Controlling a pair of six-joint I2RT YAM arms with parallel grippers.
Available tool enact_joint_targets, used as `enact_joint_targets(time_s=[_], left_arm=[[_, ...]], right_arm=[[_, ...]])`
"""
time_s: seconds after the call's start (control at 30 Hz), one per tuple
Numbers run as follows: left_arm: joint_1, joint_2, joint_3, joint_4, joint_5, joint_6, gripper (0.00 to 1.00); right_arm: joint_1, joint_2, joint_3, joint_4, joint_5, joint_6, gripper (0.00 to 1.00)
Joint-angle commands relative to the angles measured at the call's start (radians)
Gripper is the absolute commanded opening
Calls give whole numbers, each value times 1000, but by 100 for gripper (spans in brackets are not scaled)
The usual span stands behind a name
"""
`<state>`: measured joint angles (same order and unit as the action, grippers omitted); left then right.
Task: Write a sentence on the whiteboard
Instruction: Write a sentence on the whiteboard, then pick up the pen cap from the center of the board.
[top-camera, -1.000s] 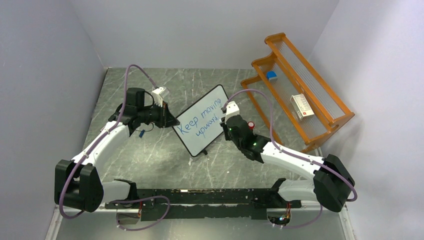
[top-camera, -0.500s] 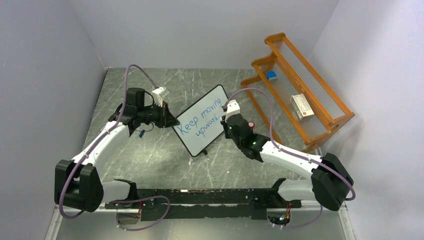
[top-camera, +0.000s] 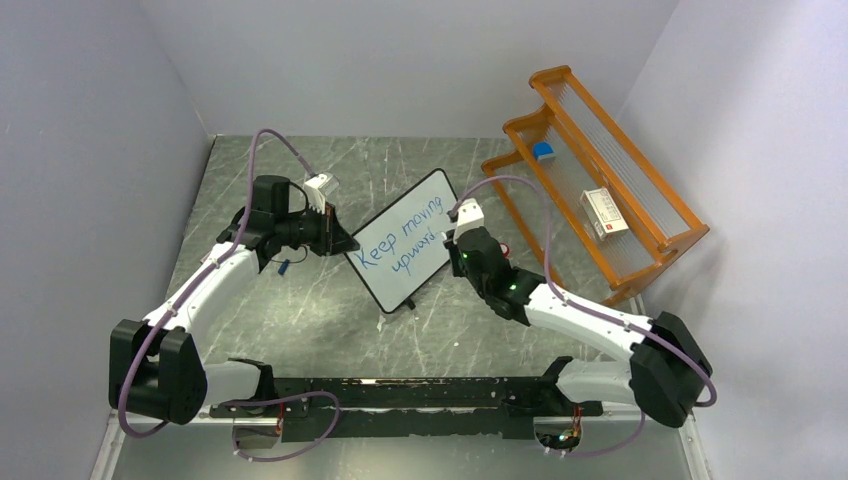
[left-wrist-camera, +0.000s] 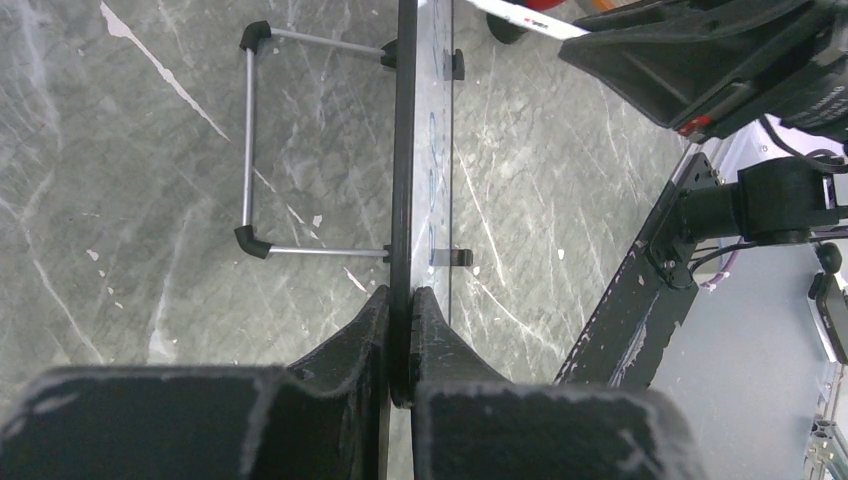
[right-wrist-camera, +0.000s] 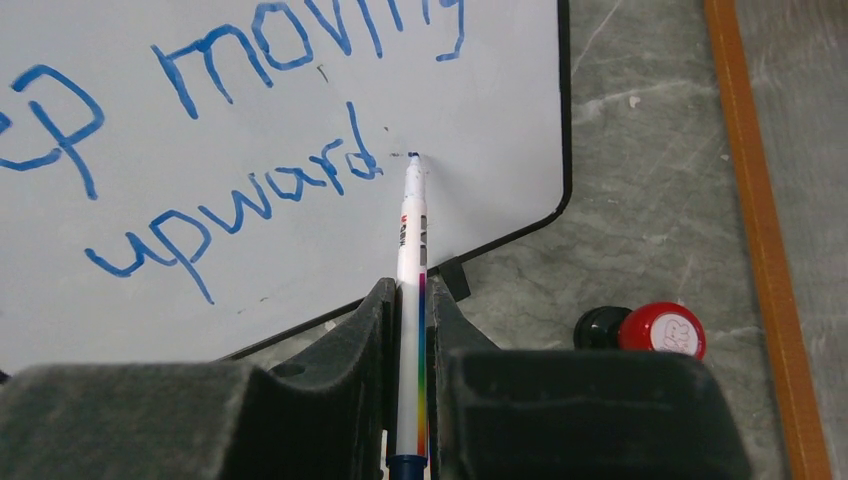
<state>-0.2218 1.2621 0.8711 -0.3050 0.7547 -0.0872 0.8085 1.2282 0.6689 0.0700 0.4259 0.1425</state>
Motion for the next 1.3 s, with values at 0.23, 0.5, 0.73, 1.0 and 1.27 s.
enact_joint_targets(time_s=[0.23, 0.5, 0.73, 1.0, 1.27], left_arm=[[-1, -35, 67, -87, -281, -14, 33], [-1, -138, 161, -193, -480, -39, 53], [11, -199, 155, -293, -724, -67, 65], [76, -70, 83, -336, -819, -147, 67], [127, 132, 83, -307, -871, -132, 60]], right_arm=[[-6, -245, -26, -60, 31, 37, 0], [-6, -330, -63, -30, 16, 40, 0], [-5, -371, -81, -24, 1, 48, 0], [-6, -423, -101, -16, -15, 57, 0], [-5, -458, -107, -21, -45, 65, 0]])
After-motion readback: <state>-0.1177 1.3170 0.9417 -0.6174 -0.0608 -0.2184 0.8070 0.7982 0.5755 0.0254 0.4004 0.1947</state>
